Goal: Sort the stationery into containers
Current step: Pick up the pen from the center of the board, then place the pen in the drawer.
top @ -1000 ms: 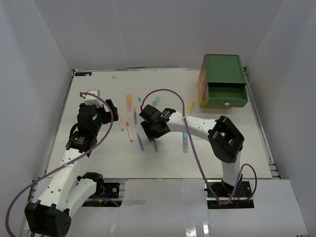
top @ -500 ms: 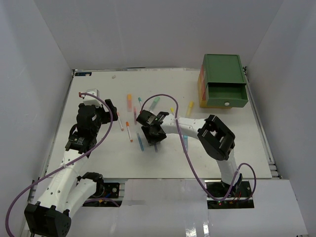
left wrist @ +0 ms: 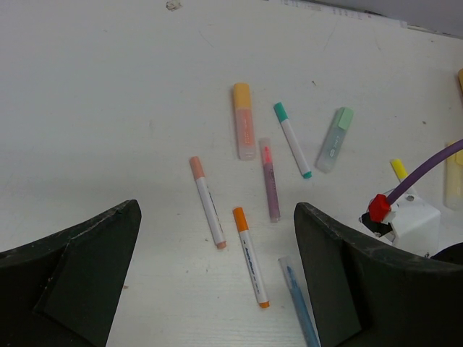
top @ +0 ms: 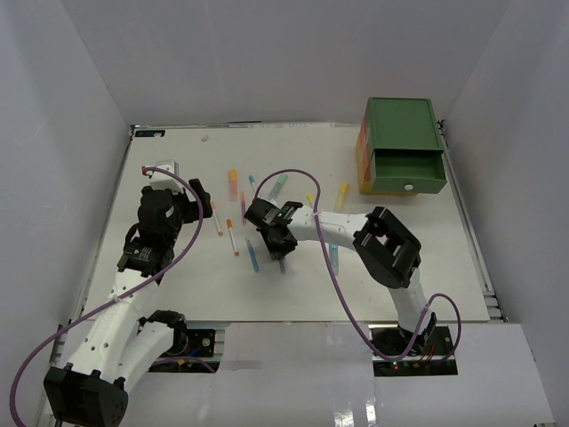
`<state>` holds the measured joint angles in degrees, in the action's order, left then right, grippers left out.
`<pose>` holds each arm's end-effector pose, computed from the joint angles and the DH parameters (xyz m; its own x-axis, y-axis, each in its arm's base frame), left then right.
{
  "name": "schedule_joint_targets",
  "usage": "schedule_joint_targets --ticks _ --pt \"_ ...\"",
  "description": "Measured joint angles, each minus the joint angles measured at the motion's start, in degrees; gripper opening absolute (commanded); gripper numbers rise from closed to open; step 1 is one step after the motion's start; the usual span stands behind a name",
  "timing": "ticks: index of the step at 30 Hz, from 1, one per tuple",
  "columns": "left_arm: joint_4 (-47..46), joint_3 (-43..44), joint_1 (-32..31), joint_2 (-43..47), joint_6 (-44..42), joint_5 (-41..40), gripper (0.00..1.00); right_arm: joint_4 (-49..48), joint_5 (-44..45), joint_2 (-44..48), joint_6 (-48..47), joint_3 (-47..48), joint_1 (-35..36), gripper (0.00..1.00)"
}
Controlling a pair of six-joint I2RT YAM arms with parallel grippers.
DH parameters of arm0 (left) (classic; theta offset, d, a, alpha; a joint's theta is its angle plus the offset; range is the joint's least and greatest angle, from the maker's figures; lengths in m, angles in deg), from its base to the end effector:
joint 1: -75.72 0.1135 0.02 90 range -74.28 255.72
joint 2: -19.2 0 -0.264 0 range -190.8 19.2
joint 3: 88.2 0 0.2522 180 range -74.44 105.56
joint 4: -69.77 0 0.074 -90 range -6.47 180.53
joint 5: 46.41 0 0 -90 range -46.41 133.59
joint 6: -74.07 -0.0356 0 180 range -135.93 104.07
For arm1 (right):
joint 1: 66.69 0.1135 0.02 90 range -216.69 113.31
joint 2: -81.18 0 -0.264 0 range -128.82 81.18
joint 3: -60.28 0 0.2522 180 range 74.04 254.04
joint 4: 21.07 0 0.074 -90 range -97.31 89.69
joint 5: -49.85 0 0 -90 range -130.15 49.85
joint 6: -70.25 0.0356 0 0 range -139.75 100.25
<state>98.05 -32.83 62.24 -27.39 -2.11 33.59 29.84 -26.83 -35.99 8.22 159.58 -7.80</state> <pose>0.1868 -0.0384 0.3074 -0.3320 -0.1623 -0.9292 -0.0092 0.9856 -0.1689 0.2240 0.3553 0.1697 -0.7959 -0.4356 -0.4204 -0.4719 0.8814 -0.0199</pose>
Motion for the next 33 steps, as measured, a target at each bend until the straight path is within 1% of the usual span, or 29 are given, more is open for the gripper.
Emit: schedule_joint_targets --ticks 1,2,5,8,12,14,17,21,25,28,33 --pt "0.0 0.0 0.0 0.0 0.0 0.0 0.98 0.0 0.1 0.0 0.1 0.1 0.0 0.28" --pt "0.0 0.0 0.0 0.0 0.0 0.0 0.98 0.0 0.1 -0.1 0.1 0.2 0.0 0.21" --pt "0.0 0.0 0.0 0.0 0.0 0.0 0.98 0.0 0.5 -0.2 0.1 0.3 0.0 0.16" --pt "0.0 0.0 0.0 0.0 0.0 0.0 0.98 0.0 0.6 -0.1 0.1 0.3 -0.2 0.13" --pt "0.0 0.0 0.0 0.0 0.0 0.0 0.98 0.1 1.3 0.9 -0.1 0.0 -0.5 0.12" --pt "0.0 0.0 0.0 0.0 0.0 0.0 0.98 0.0 1.6 3.3 -0.2 -0.6 -1.2 0.12" --pt "0.0 0.0 0.0 0.0 0.0 0.0 0.98 -0.5 2.3 10.2 -0.1 -1.9 -3.8 0.12" --pt "0.0 0.0 0.0 0.0 0.0 0.1 0.98 -3.6 3.9 22.5 0.3 -3.2 -10.1 0.12" --pt "0.0 0.0 0.0 0.0 0.0 0.1 0.98 -8.8 5.6 35.0 1.7 -6.6 -19.2 0.14" --pt "0.0 0.0 0.0 0.0 0.0 0.1 0.98 -11.8 6.4 41.6 3.4 -9.8 -26.5 0.20" --pt "0.0 0.0 0.0 0.0 0.0 0.1 0.98 -15.8 7.5 46.9 7.3 -14.5 -37.9 0.20"
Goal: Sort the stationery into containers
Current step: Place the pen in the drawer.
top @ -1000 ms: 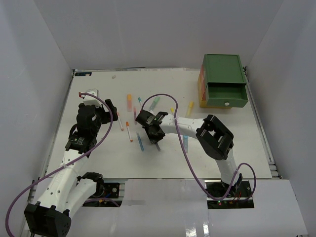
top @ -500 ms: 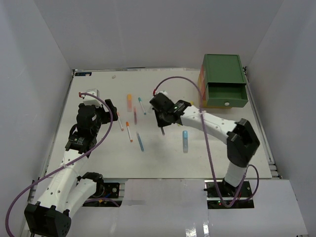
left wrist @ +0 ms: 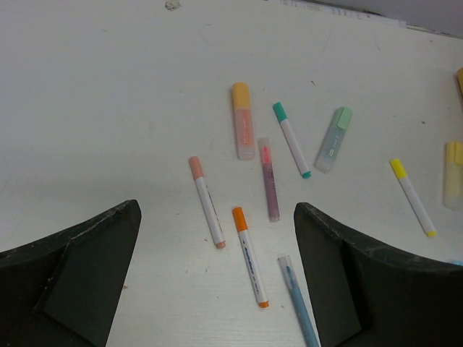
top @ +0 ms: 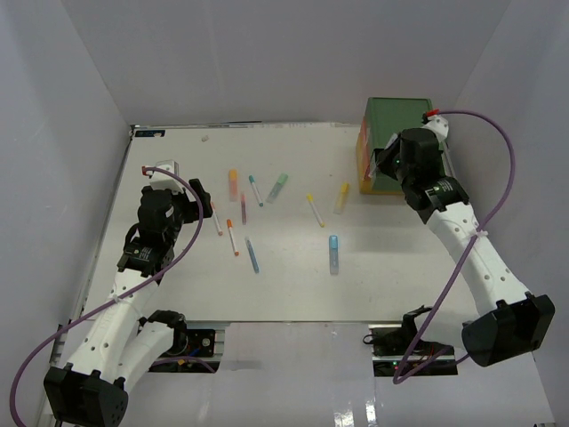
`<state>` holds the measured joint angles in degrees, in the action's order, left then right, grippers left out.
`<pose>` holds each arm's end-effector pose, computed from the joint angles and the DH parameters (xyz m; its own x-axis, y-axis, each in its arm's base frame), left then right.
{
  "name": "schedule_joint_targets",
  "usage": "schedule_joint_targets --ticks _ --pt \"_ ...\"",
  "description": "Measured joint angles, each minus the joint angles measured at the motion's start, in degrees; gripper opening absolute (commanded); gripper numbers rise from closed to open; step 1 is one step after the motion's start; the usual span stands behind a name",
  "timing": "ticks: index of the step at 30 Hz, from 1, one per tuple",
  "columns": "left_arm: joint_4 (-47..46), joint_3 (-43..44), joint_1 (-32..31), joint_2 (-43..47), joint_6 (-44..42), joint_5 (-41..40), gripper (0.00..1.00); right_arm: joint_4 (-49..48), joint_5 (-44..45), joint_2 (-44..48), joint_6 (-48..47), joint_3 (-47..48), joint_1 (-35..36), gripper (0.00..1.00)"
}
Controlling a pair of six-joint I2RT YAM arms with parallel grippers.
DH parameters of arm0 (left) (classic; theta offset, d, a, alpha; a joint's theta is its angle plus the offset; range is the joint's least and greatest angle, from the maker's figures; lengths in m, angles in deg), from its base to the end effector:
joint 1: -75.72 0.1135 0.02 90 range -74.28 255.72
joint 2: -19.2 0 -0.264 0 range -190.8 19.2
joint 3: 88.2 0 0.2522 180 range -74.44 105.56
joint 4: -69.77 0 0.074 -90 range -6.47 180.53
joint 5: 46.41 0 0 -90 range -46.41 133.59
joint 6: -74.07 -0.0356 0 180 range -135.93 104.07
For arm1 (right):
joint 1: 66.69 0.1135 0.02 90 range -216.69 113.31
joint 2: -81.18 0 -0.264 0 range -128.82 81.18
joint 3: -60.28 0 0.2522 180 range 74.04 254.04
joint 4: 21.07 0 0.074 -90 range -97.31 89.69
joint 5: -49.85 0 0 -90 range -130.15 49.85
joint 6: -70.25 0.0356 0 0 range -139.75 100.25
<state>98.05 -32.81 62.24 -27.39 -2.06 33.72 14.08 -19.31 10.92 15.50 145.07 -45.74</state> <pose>0.1868 -0.0385 0.3075 -0.3322 -0.1632 -0.9290 -0.0073 0.9853 -0.1705 0.2617 0.0866 0.3875 -0.2820 0.4696 -0.8366 0.1709 0.8827 0.4379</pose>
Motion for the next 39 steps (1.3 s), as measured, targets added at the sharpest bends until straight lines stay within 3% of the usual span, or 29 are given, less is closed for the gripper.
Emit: schedule_joint_targets --ticks 12,22,28,33,39 --pt "0.0 0.0 0.0 0.0 0.1 0.0 0.98 -6.0 0.0 2.0 11.0 -7.6 -14.9 0.24" --pt "0.0 0.0 0.0 0.0 0.1 0.0 0.98 -9.4 -0.2 2.0 15.4 -10.6 -15.8 0.51" --pt "0.0 0.0 0.0 0.0 0.1 0.2 0.98 -10.8 -3.4 2.2 11.9 -10.9 -15.8 0.58" --pt "0.0 0.0 0.0 0.0 0.1 0.3 0.98 -9.7 -7.6 2.1 2.6 -8.7 -12.5 0.59" --pt "0.0 0.0 0.0 -0.1 0.2 0.2 0.98 -6.1 -4.4 0.7 -8.0 -4.4 4.6 0.59"
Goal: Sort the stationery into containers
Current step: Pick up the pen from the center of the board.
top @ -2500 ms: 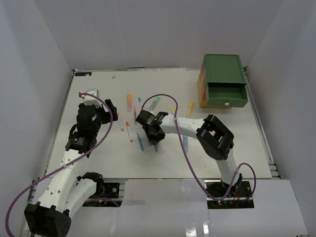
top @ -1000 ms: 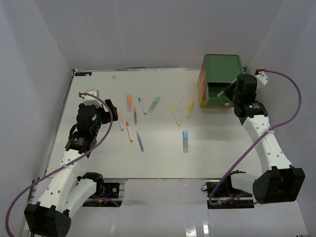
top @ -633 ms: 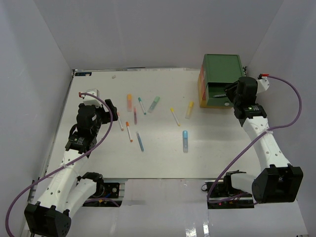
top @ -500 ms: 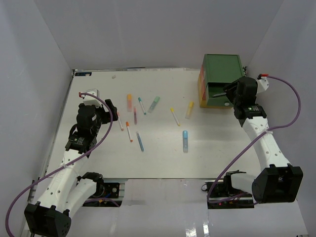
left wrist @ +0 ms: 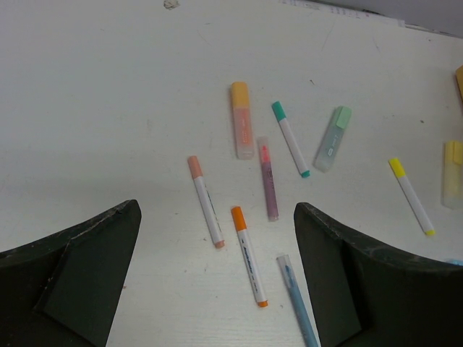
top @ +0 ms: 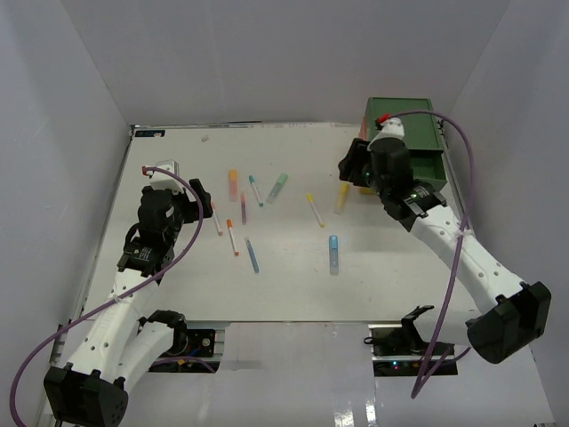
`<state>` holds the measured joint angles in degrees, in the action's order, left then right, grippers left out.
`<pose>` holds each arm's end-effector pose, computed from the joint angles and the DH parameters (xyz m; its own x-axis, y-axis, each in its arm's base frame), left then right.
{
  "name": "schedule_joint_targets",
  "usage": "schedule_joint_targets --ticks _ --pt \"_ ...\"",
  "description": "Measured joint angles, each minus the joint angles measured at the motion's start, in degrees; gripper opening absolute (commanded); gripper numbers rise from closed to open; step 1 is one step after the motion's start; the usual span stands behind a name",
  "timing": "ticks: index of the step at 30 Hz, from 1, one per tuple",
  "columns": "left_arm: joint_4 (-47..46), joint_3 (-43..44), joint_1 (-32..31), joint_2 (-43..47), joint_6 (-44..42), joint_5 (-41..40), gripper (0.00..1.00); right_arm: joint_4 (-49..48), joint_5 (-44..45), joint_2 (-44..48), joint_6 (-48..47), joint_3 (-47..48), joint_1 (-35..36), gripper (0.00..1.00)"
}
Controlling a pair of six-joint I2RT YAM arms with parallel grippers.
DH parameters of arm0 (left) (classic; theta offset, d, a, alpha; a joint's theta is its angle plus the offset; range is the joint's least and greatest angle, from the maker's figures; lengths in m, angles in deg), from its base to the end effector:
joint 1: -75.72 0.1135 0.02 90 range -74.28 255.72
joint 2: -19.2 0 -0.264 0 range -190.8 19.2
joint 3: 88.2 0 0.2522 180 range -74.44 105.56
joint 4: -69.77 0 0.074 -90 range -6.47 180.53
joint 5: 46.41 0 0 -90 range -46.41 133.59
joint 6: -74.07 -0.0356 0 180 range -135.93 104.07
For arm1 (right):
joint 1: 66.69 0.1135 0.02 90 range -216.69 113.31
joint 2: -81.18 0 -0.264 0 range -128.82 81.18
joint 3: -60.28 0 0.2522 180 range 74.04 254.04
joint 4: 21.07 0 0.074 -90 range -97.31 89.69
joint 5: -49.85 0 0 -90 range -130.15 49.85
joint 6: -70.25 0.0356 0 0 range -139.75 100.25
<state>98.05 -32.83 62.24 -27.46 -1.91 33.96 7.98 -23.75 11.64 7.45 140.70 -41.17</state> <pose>0.1870 -0.0387 0.3072 -0.3346 -0.1654 -0.9277 -0.0046 0.9848 -0.1739 0.2553 0.1108 0.3747 -0.3286 0.3291 -0.8853 -0.0236 0.9342 0.3560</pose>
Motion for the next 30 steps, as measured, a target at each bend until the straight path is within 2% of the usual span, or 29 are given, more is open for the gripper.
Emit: schedule_joint_targets --ticks 7,12,22,30 --pt "0.0 0.0 0.0 0.0 0.2 -1.6 0.98 8.2 3.1 -13.5 -4.2 8.0 19.1 0.59" --pt "0.2 0.0 0.0 0.5 0.7 -4.4 0.98 13.7 3.2 -26.2 -3.8 14.5 27.9 0.58" --pt "0.3 0.0 0.0 3.2 1.5 -8.4 0.98 19.6 0.6 -46.7 -2.9 28.8 36.2 0.57" --pt "0.3 0.0 0.0 3.3 1.6 -9.0 0.98 21.4 -0.8 -53.0 -1.9 32.2 37.5 0.55"
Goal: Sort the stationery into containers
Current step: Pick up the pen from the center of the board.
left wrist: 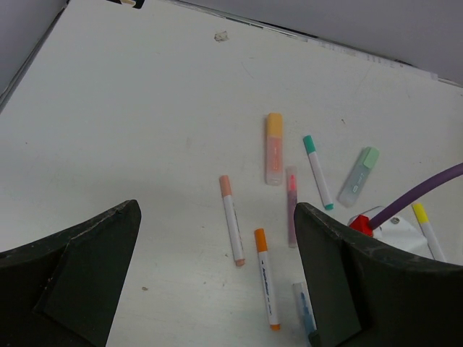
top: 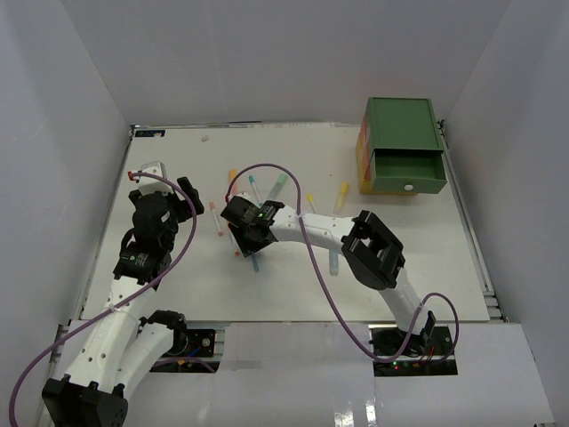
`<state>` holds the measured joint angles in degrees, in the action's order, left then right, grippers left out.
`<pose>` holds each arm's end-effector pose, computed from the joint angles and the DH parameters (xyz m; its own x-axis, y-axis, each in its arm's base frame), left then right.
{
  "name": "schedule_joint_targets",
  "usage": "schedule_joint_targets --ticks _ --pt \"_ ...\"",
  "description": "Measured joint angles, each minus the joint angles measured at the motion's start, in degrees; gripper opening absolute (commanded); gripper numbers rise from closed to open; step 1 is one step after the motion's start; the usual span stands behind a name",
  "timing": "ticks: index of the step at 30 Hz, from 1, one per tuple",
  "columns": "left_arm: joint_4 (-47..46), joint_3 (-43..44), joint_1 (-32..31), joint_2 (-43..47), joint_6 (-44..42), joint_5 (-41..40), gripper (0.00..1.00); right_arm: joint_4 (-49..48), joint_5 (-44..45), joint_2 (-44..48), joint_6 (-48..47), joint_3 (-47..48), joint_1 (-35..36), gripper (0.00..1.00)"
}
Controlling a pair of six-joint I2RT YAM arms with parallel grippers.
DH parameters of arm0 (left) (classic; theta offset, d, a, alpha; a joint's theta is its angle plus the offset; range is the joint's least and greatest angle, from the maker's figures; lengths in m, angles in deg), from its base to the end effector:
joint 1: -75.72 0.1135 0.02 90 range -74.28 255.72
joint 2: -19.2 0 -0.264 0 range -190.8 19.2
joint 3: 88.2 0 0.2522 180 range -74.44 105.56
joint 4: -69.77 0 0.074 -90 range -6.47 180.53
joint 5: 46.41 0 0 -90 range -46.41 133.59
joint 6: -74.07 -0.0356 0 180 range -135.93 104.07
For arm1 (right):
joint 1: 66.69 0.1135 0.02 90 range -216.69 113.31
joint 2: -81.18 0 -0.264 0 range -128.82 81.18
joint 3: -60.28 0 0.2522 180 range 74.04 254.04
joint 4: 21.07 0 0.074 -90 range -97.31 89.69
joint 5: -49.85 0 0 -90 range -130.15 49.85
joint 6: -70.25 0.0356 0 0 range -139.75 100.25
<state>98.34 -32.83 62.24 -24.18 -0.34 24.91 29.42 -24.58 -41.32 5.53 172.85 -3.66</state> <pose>0.1758 -0.0304 0.3165 -0.2464 -0.2027 -0.9477 -0.1494 0.9741 -0.1695 0.2188 0.4090 0.1985 -0.6976 -0.4639 -0.5460 -0.5535 0.8328 -0.0003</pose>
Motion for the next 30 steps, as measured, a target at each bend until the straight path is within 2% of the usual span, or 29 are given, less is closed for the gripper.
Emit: schedule_joint_targets --ticks 12,18,19,23,25,30 --pt "0.0 0.0 0.0 0.0 0.1 0.0 0.98 -0.6 -0.7 -4.0 1.2 0.8 0.1 0.50" --pt "0.0 0.0 0.0 0.0 0.1 0.0 0.98 -1.8 0.9 -3.1 1.7 -0.9 0.1 0.36" --pt "0.0 0.0 0.0 0.0 0.1 0.0 0.98 -2.5 1.3 -2.7 1.8 -1.9 0.1 0.30" --pt "0.0 0.0 0.0 -0.1 0.1 0.1 0.98 -4.6 2.3 0.2 2.3 -6.6 -0.6 0.20" --pt "0.0 0.0 0.0 -0.2 0.1 0.2 0.98 -5.3 2.5 2.1 2.5 -9.5 -1.2 0.10" --pt "0.0 0.0 0.0 -0.4 0.2 0.6 0.98 -4.3 4.2 7.2 2.6 -15.8 -4.4 0.08"
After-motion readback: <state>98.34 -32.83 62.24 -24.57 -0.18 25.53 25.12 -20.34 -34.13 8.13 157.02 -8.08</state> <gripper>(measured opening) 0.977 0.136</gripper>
